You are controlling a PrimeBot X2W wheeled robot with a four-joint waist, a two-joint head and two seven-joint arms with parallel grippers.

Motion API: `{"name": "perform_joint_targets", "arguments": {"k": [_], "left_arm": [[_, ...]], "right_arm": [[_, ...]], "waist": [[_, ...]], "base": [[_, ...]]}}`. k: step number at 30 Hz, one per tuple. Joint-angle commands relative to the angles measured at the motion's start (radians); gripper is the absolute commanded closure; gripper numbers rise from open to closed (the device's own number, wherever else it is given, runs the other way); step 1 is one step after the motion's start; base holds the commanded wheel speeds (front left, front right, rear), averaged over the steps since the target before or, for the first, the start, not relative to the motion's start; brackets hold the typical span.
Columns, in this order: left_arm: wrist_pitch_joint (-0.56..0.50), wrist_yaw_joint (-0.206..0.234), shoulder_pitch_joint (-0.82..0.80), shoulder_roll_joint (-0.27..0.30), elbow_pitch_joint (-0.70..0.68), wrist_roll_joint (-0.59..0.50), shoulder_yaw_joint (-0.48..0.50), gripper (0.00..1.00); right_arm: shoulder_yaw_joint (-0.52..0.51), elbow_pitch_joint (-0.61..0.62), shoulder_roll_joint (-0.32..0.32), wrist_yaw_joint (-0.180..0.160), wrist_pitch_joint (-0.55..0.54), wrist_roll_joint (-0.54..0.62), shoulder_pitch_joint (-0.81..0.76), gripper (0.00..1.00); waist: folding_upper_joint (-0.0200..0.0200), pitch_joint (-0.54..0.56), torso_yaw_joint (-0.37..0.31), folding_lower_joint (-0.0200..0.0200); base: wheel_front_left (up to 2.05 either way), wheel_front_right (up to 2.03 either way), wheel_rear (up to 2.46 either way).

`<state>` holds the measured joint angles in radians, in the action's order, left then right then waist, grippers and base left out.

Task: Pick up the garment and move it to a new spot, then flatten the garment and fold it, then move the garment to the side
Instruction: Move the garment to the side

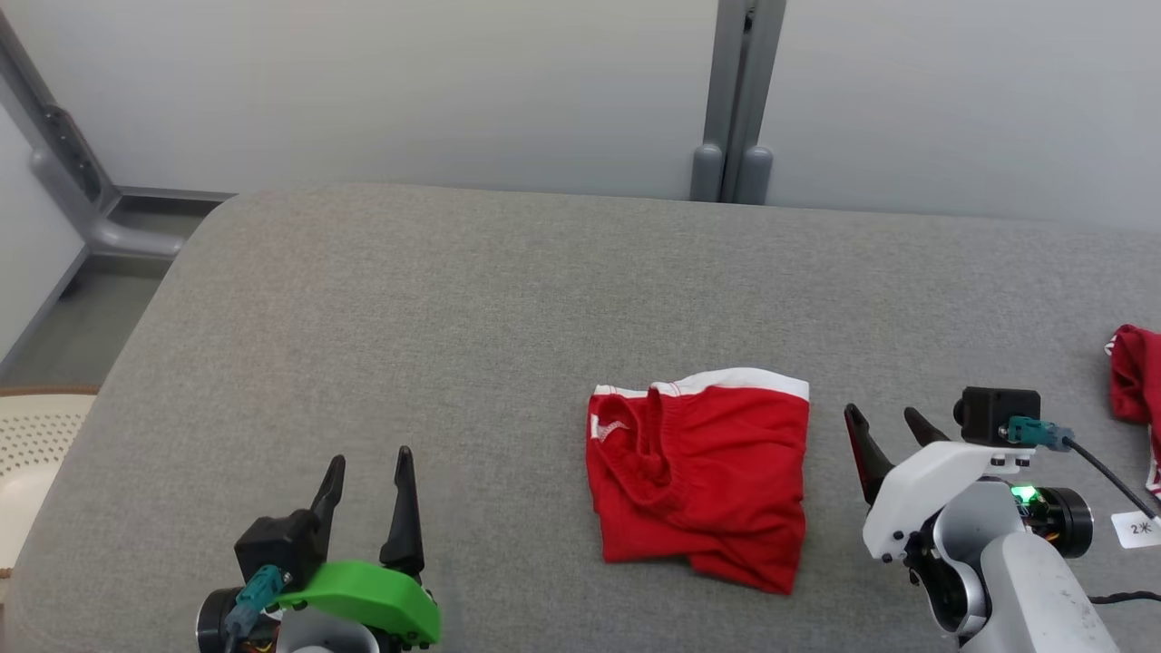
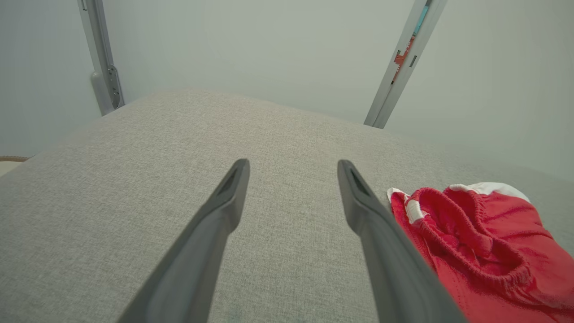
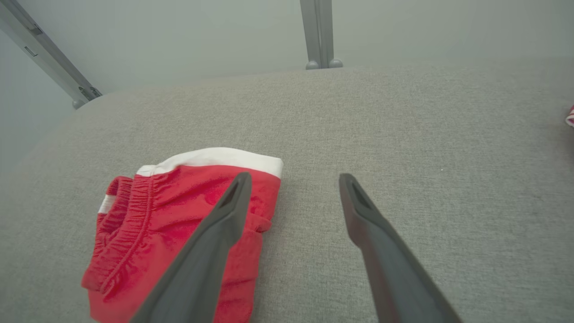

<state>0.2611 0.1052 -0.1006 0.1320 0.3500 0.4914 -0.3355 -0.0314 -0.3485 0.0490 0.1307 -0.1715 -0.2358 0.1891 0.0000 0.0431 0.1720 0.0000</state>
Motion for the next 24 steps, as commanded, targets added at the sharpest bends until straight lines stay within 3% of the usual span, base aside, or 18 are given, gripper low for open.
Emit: {"name": "perform_joint_targets", "arguments": {"k": [1,11,18,19,22,23,24], "left_arm": [[0.001,0.001,-0.020,0.006,-0.005,0.001,0.004,0.00],[0.003,0.000,-0.031,0.012,-0.051,-0.007,0.006,0.00],[0.004,0.002,-0.034,0.004,-0.071,-0.014,-0.001,0.00],[0.004,0.003,-0.033,0.004,-0.072,-0.014,0.000,0.00],[0.004,0.004,-0.030,0.006,-0.075,-0.018,-0.002,0.00],[0.004,0.004,-0.030,0.006,-0.076,-0.019,-0.003,0.00],[0.004,0.005,-0.029,0.006,-0.076,-0.019,-0.002,0.00]], "right_arm": [[-0.006,-0.020,0.003,0.000,-0.018,0.004,0.016,0.00],[-0.015,-0.159,0.003,0.000,-0.073,-0.056,0.043,0.00],[0.032,-0.242,0.002,0.000,-0.074,-0.100,0.048,0.00],[0.044,-0.253,0.001,0.000,-0.073,-0.103,0.050,0.49],[0.071,-0.276,-0.001,0.000,-0.062,-0.098,0.060,0.73],[0.076,-0.284,0.000,0.000,-0.053,-0.093,0.067,1.00],[0.081,-0.290,0.000,0.000,-0.047,-0.091,0.074,1.00]], "waist": [[0.0000,-0.019,0.031,0.0000],[0.0000,-0.084,0.124,0.0000],[0.0000,-0.107,0.145,0.0000],[0.0000,-0.108,0.144,0.0000],[0.0000,-0.109,0.138,0.0000],[0.0000,-0.109,0.133,0.0000],[0.0000,-0.109,0.127,0.0000]], "base": [[0.00,0.00,0.00],[0.00,0.00,0.00],[0.00,0.00,0.00],[0.00,0.00,0.00],[0.00,0.00,0.00],[0.00,0.00,0.00],[0.00,0.00,0.00]]}}
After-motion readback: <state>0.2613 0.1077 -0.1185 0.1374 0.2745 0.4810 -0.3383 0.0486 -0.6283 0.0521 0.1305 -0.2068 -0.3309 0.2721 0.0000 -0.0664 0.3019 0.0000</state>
